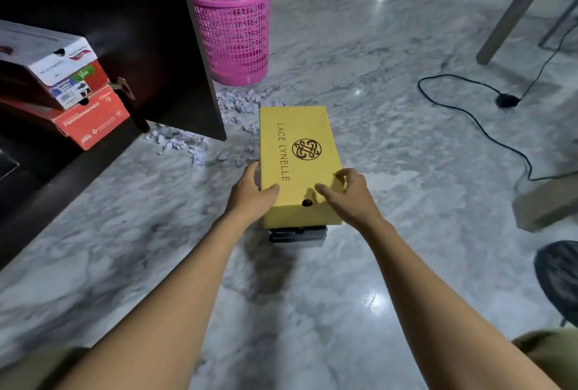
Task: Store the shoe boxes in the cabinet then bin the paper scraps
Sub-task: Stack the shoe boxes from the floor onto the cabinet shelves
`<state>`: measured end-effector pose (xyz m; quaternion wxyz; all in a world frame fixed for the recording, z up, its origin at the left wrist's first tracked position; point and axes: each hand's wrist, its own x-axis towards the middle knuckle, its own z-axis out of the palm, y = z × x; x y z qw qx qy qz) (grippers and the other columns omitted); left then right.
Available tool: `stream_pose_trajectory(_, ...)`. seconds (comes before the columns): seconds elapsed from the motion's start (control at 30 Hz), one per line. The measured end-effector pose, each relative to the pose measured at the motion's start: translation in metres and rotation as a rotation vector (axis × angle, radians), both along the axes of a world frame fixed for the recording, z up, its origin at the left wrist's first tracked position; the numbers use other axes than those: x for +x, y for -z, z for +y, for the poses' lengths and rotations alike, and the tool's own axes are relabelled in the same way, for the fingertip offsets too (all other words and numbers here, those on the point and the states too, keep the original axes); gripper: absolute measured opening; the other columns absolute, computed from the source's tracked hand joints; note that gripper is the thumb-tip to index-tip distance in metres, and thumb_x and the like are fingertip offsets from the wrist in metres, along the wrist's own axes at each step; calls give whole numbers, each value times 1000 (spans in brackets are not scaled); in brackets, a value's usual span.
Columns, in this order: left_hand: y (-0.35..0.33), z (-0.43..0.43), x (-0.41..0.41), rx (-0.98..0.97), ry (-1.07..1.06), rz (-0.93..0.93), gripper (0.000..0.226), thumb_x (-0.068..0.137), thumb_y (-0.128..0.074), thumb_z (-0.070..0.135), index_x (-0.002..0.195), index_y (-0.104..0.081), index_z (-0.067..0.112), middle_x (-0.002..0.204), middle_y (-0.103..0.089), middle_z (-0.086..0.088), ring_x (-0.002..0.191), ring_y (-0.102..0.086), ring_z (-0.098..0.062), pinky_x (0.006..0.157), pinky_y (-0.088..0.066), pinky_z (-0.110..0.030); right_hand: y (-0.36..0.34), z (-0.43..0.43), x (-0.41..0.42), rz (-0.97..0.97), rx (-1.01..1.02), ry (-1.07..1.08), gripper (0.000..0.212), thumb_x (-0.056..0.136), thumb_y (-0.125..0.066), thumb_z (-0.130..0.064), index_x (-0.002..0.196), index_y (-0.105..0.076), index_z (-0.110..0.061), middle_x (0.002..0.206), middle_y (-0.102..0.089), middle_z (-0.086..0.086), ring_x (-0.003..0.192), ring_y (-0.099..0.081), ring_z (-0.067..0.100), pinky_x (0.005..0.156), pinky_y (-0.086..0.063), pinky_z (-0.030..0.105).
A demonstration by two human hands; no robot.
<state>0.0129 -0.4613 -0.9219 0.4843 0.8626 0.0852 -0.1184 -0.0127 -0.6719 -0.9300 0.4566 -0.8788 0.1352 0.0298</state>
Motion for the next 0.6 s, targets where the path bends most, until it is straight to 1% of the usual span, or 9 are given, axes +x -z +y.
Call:
stream_pose_trajectory(0.07,6,7,-1,7,-3,11,78,85,-65,39,150,-22,31,127,-59,-6,100,-61,-19,75,-44,-26,4,-10,-4,-21,62,44,60,85,-70,-49,127,-44,-16,126,-50,4,107,-56,20,85,-51,38)
stream_pose_trajectory(0.13,9,12,-1,-4,-2,33,82,83,-67,42,151,-21,31,118,-63,-9,95,-63,-20,75,-48,-29,7,-17,-9,-9,136,55,65,84,-71,-52,131,-41,-20,125,-53,3,108,-58,22,80,-52,37)
stream_pose_trajectory(0.17,9,13,-1,-17,5,57,86,82,-68,45,151,-18,33,115,-63,-9,96,-63,-21,79,-50,-31,7,-18,-11,1,164,39,71,83,-72,-53,136,-39,-21,126,-52,2,109,-58,22,80,-52,35)
stream_pose_trajectory(0.27,12,13,-1,-65,28,156,95,78,-69,55,151,-9,41,129,-52,1,115,-57,-23,98,-48,-44,11,-14,-18,16,208,-60,82,79,-78,-49,143,-33,-23,128,-52,-2,113,-57,17,84,-49,28)
stream_pose_trajectory(0.33,15,11,-3,-153,44,232,97,79,-69,54,150,-4,45,137,-49,5,118,-56,-22,99,-48,-49,14,-12,-22,0,225,-101,89,75,-82,-48,145,-31,-24,131,-53,-6,117,-56,14,91,-51,29)
stream_pose_trajectory(0.4,16,10,-3,-279,23,287,98,81,-71,48,149,-2,48,144,-46,4,118,-56,-21,96,-48,-55,15,-11,-23,-11,232,-110,97,71,-85,-50,145,-28,-27,133,-54,-9,120,-56,13,97,-51,34)
stream_pose_trajectory(0.47,17,12,-2,-366,3,317,98,82,-73,41,149,-1,50,149,-42,4,121,-53,-21,97,-45,-59,16,-10,-24,-12,241,-114,104,67,-87,-52,147,-25,-28,134,-55,-9,121,-56,13,100,-50,35)
stream_pose_trajectory(0.53,19,14,-2,-395,13,331,97,81,-74,40,146,-5,55,148,-44,5,121,-55,-21,97,-44,-63,15,-8,-25,-19,224,-121,112,64,-89,-52,150,-21,-27,137,-53,-8,122,-54,12,101,-49,33)
stream_pose_trajectory(0.6,20,14,-2,-372,41,329,89,81,-73,43,142,-12,62,143,-50,7,117,-60,-21,96,-45,-62,16,-6,-26,-31,210,-114,114,65,-89,-50,151,-19,-25,137,-52,-8,122,-53,12,99,-47,30)
